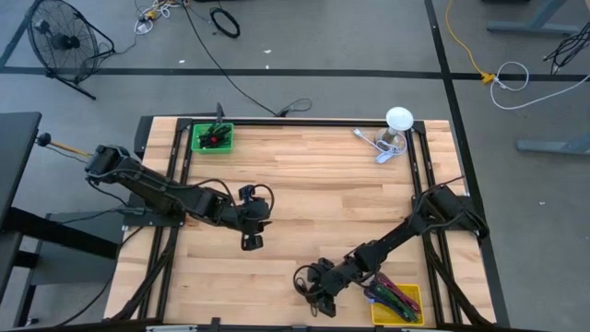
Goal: Pick & Place USB Port
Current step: Put the black charger cable into the green bin
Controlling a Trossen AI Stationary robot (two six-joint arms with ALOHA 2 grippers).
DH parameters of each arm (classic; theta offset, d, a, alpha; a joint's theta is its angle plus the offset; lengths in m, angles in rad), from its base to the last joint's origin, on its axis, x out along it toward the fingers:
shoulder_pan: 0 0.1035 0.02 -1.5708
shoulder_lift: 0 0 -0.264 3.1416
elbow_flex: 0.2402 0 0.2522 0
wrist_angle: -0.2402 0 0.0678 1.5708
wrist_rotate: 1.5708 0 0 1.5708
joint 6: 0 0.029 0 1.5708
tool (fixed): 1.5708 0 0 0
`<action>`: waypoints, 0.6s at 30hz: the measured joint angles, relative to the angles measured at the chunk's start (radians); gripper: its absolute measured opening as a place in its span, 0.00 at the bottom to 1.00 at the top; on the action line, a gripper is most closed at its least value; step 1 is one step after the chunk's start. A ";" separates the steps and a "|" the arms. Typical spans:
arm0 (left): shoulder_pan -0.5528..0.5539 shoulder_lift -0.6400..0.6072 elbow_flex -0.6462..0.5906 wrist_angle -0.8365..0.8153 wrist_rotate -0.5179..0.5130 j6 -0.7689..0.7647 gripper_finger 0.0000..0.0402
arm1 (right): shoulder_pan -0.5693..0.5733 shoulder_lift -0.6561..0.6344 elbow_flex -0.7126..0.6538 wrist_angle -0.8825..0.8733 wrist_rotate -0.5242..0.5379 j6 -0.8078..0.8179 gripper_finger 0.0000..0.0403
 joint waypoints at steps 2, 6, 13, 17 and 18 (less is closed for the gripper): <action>0.000 0.000 0.000 0.000 -0.002 0.000 0.31 | -0.001 0.000 0.000 -0.006 0.000 -0.011 0.35; 0.000 0.000 0.000 0.000 -0.002 0.000 0.31 | 0.000 0.014 0.000 0.001 0.000 -0.010 0.33; 0.000 0.000 0.000 0.000 -0.009 0.001 0.31 | 0.007 0.093 0.039 0.017 0.017 0.007 0.28; 0.001 0.000 0.000 -0.002 -0.009 0.001 0.31 | 0.006 0.105 0.067 -0.026 0.027 -0.032 0.10; 0.001 0.000 0.000 -0.001 -0.009 0.000 0.31 | 0.006 0.107 0.072 -0.027 0.022 -0.035 0.06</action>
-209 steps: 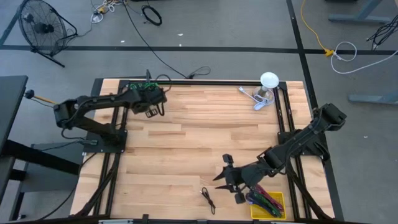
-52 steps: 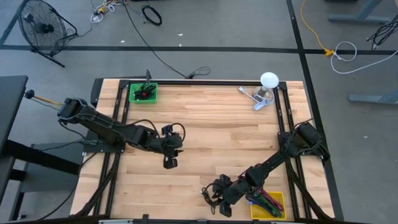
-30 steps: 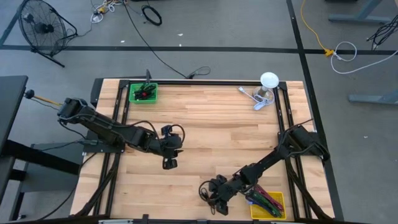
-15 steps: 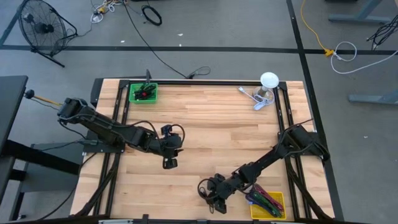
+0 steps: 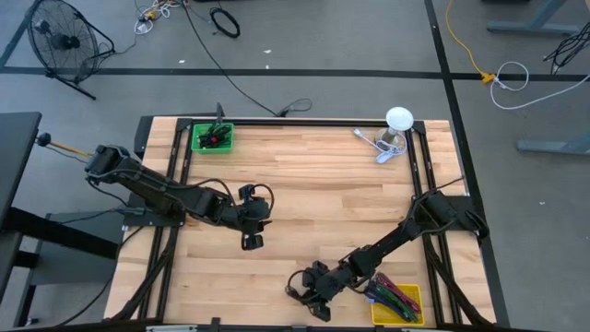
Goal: Pick & Place USB Port
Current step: Put the black charger cable into the green bin
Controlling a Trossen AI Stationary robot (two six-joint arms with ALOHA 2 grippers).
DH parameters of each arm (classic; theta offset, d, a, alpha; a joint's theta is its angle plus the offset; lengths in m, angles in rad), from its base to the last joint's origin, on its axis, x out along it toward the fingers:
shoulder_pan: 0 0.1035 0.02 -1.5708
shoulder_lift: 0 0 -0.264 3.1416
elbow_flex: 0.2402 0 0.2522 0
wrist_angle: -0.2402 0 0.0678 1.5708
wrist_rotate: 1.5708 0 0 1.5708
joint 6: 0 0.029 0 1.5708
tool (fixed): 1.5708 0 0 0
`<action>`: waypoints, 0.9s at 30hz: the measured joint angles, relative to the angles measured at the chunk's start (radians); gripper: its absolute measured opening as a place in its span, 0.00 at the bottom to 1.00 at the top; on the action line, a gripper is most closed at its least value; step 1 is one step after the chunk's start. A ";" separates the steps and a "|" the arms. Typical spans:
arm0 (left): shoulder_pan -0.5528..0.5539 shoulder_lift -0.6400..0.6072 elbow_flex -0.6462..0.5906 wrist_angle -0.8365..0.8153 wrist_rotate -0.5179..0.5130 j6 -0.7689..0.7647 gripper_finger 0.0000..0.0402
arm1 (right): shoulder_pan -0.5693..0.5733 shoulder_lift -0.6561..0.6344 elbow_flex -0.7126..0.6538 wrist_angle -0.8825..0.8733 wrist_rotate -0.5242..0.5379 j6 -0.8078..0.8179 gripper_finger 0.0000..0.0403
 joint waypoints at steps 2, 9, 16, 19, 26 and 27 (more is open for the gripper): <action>0.000 0.000 0.000 -0.002 0.000 0.000 0.31 | 0.000 0.003 0.012 -0.007 0.003 -0.014 0.04; 0.000 0.000 0.000 -0.005 0.000 0.000 0.31 | -0.006 -0.075 0.045 -0.190 0.060 -0.092 0.02; 0.000 0.000 0.000 0.021 0.025 -0.005 0.31 | -0.011 -0.239 0.058 -0.420 0.221 -0.134 0.02; 0.000 0.000 0.000 0.081 0.057 0.005 0.31 | -0.015 -0.293 0.056 -0.530 0.288 -0.135 0.02; -0.001 0.000 0.000 0.264 0.104 0.062 0.31 | -0.035 -0.463 0.056 -0.697 0.454 -0.149 0.02; -0.001 0.000 0.000 0.288 0.105 0.076 0.31 | -0.037 -0.489 0.056 -0.710 0.475 -0.157 0.02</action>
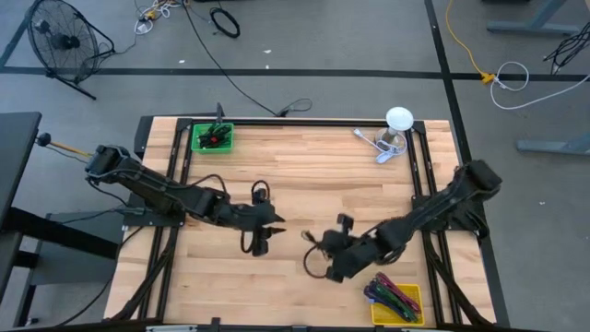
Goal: Pick & Place USB Port
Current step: Put the black charger cable into the green bin
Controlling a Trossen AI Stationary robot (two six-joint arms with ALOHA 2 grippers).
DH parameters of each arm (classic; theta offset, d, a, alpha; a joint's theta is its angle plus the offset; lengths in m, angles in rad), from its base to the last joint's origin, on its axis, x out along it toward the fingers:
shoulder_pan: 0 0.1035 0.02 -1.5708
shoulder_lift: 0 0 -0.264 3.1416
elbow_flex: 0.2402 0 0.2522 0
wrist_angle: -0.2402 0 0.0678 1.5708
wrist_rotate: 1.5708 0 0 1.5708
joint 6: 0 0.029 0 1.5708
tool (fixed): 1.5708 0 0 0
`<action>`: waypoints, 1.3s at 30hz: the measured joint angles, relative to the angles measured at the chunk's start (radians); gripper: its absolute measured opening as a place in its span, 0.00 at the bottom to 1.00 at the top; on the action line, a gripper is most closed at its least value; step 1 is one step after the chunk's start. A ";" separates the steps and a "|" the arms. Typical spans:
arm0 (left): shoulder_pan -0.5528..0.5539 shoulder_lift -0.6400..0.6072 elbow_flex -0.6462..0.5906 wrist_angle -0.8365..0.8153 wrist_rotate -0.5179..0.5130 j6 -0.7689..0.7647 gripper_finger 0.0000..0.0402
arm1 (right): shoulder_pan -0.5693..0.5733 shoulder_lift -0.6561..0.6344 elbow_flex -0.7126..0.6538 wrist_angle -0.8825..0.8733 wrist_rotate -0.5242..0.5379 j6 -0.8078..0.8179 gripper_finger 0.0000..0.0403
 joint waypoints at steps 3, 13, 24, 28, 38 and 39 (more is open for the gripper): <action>0.000 0.000 0.000 0.079 0.000 0.036 0.31 | -0.005 -0.084 0.000 -0.003 0.067 -0.040 0.02; 0.002 0.000 0.000 0.457 0.006 0.188 0.31 | -0.008 -0.224 0.001 0.296 0.160 -0.317 0.02; 0.003 0.000 0.000 0.710 0.127 0.274 0.31 | -0.012 -0.213 0.002 0.400 0.132 -0.432 0.01; 0.011 -0.001 0.000 0.715 0.122 0.277 0.30 | -0.015 -0.213 0.002 0.422 0.133 -0.443 0.01; 0.017 0.001 -0.001 0.712 0.108 0.288 0.05 | -0.030 -0.189 0.002 0.423 0.122 -0.444 0.01; 0.017 0.000 -0.001 0.712 0.096 0.289 0.05 | -0.032 -0.189 0.002 0.423 0.114 -0.444 0.01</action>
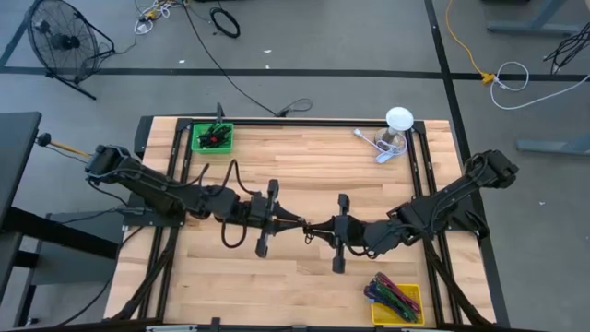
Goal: Pick & Place USB Port
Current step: Put the black charger cable into the green bin
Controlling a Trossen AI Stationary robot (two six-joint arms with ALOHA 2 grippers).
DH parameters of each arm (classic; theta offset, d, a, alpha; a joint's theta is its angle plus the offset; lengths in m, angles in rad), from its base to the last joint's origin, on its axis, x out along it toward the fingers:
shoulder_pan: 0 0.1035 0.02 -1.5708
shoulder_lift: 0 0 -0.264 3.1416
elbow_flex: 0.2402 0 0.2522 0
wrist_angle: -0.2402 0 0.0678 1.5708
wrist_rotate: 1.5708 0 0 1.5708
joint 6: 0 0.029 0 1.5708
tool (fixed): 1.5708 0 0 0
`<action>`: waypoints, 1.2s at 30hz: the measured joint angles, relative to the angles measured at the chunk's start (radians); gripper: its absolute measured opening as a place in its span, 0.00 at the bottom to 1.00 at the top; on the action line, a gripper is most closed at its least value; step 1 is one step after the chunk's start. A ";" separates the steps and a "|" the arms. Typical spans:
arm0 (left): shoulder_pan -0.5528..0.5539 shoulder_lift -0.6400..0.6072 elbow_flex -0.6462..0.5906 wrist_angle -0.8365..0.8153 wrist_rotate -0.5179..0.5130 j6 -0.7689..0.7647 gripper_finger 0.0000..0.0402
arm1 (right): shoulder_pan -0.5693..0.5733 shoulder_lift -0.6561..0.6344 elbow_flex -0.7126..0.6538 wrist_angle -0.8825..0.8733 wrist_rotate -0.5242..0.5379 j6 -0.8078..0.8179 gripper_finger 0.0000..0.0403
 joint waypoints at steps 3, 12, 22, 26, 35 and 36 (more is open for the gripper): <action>-0.001 0.000 0.000 -0.005 -0.023 0.001 0.05 | -0.001 0.001 0.000 -0.001 0.003 -0.016 0.03; 0.001 -0.001 0.001 -0.039 -0.100 0.005 0.05 | 0.000 -0.029 0.000 -0.148 0.119 0.007 0.31; 0.007 -0.093 0.003 -0.528 -0.397 -0.018 0.05 | 0.002 -0.058 0.000 -0.501 0.036 0.350 0.38; 0.012 -0.150 0.003 -0.815 -0.567 -0.078 0.05 | 0.013 -0.055 -0.013 -0.563 -0.028 0.496 0.36; 0.115 -0.149 0.001 -1.453 -0.716 -0.380 0.05 | 0.075 -0.052 -0.196 -0.192 -0.139 0.486 0.32; 0.134 -0.148 0.001 -1.497 -0.717 -0.418 0.05 | 0.078 -0.052 -0.217 -0.133 -0.151 0.483 0.32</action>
